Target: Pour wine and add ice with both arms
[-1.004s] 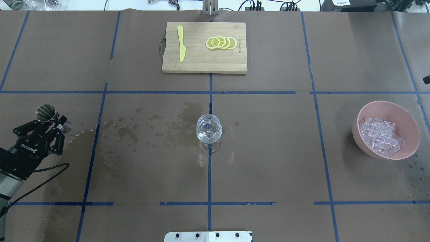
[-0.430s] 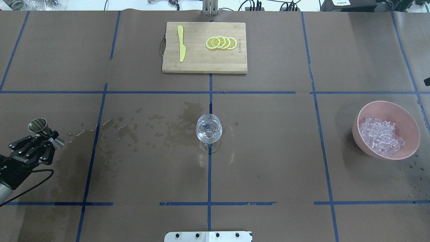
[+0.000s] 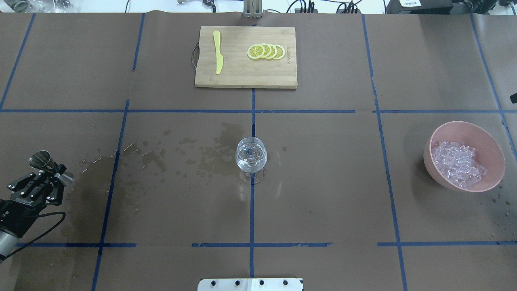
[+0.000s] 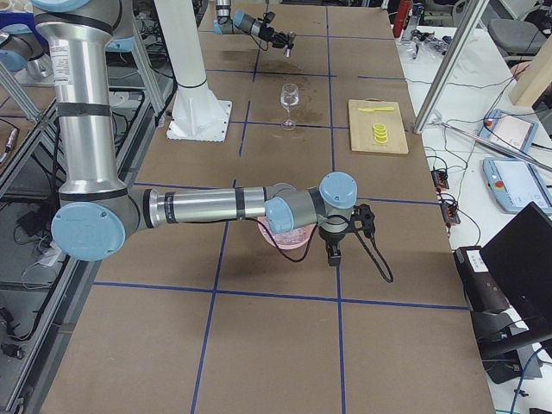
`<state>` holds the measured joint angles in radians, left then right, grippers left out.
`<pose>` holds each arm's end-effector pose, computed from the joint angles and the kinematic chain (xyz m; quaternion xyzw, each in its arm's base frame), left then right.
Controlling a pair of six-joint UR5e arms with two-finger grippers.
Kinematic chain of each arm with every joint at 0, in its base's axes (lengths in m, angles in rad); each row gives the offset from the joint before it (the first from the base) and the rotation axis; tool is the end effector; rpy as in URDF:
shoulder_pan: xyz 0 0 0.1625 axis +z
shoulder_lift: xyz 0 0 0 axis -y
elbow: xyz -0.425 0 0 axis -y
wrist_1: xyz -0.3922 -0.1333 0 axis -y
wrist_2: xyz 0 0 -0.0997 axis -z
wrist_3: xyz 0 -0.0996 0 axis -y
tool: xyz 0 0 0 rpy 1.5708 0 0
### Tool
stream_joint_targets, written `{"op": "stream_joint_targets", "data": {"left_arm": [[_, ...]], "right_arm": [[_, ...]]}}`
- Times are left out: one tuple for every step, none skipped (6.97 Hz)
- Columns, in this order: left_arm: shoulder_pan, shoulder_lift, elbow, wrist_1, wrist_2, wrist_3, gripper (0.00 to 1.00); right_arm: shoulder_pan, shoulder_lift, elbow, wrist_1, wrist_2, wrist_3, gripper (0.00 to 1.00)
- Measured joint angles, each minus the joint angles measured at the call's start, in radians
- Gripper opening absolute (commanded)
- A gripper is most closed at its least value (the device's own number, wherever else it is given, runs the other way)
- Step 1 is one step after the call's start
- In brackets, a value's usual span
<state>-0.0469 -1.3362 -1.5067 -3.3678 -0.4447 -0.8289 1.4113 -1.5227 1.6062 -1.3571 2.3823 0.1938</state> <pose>0.3152 -0.2383 0.5949 0.5821 0.3815 -0.1309 0.7060 -0.0234 -0.5297 0.5907 0.0653 -0.4082 -0.0428 0.9095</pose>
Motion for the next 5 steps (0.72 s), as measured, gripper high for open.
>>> {"op": "stream_joint_targets", "data": {"left_arm": [[0.022,-0.001,0.012,0.002,0.014,-0.002,0.00],[0.037,-0.002,0.022,0.005,0.019,-0.010,0.00],[0.050,-0.003,0.038,0.007,0.022,-0.029,0.00],[0.062,-0.003,0.053,0.007,0.022,-0.047,0.00],[0.069,-0.004,0.060,0.007,0.023,-0.056,0.00]], "right_arm": [[0.000,0.000,0.003,0.001,0.000,0.001,1.00],[0.000,-0.002,0.005,0.001,0.000,0.001,1.00],[0.000,-0.004,0.008,0.000,0.001,0.002,1.00],[0.000,-0.004,0.008,0.000,0.001,0.002,1.00],[0.000,-0.005,0.009,0.000,0.001,0.001,1.00]]}}
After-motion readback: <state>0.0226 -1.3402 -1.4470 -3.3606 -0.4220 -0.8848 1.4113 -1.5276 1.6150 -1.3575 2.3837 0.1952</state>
